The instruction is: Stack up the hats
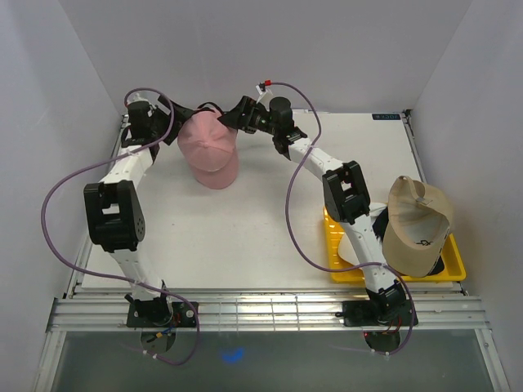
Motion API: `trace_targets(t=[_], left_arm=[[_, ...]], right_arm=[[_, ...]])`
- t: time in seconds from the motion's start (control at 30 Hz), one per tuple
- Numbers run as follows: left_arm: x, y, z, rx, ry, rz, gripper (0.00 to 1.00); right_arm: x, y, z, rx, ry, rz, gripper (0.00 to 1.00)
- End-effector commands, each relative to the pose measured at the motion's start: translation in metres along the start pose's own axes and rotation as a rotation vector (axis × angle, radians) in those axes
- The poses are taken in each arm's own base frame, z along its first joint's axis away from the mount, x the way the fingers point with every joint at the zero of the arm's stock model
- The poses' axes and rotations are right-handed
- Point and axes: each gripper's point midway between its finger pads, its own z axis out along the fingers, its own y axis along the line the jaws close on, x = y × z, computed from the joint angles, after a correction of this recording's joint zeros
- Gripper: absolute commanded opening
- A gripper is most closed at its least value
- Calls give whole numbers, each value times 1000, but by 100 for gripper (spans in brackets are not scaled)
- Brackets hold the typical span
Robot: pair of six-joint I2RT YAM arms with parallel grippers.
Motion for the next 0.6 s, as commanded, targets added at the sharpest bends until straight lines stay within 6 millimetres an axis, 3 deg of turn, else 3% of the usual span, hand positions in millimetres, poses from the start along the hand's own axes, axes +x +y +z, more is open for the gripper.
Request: trace_targets(t=[0.0, 0.13, 0.27, 0.57], left_arm=[[52, 42, 13, -171, 148, -28, 94], [60, 51, 17, -211, 174, -43, 93], [81, 44, 17, -224, 219, -41, 92], [93, 46, -2, -253, 240, -47, 91]], right_arm=[[16, 2, 6, -1, 43, 14, 96], [23, -3, 4, 15, 64, 31, 94], [30, -6, -1, 31, 82, 49, 92], [44, -1, -15, 45, 110, 77, 89]])
